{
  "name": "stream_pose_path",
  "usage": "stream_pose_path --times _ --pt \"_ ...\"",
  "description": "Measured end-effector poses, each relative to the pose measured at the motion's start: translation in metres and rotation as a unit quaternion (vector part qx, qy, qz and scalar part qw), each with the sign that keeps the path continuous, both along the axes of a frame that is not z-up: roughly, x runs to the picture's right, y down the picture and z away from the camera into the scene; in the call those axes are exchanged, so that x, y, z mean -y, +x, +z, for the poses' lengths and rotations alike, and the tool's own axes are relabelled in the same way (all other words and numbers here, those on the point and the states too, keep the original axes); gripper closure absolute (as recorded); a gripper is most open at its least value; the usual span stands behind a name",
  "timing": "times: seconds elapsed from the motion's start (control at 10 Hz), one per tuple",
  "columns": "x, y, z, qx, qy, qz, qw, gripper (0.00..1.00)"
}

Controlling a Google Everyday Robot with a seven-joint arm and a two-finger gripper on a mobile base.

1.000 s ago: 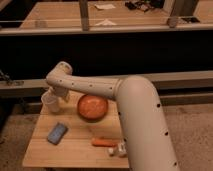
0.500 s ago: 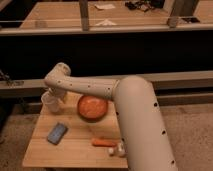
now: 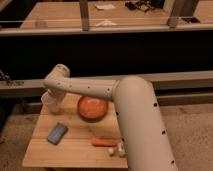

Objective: Pick up the ceramic cup

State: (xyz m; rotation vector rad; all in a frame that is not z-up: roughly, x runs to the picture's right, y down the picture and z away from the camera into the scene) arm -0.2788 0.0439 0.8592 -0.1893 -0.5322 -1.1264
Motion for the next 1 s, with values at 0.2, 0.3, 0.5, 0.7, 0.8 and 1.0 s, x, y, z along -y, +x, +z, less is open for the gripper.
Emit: stream_pose_path --times 0.2,0.3,0.5,0.7,0.8,1.0 --pt "0.011 0.001 -0.011 0.003 0.004 -0.001 1.0 0.88" --pt "0.016 0.002 -0.016 0.006 0.003 -0.002 1.0 0.92" --pt "0.027 0.002 -0.027 0.013 0.001 -0.004 0.9999 0.92" --pt "0.03 0.002 -0.031 0.018 0.0 -0.005 0.9998 0.92" --pt "0.033 0.003 -0.033 0.018 0.0 -0.006 0.9998 0.94" --pt "0.043 0.004 -0.046 0.02 0.001 -0.008 0.9998 0.97"
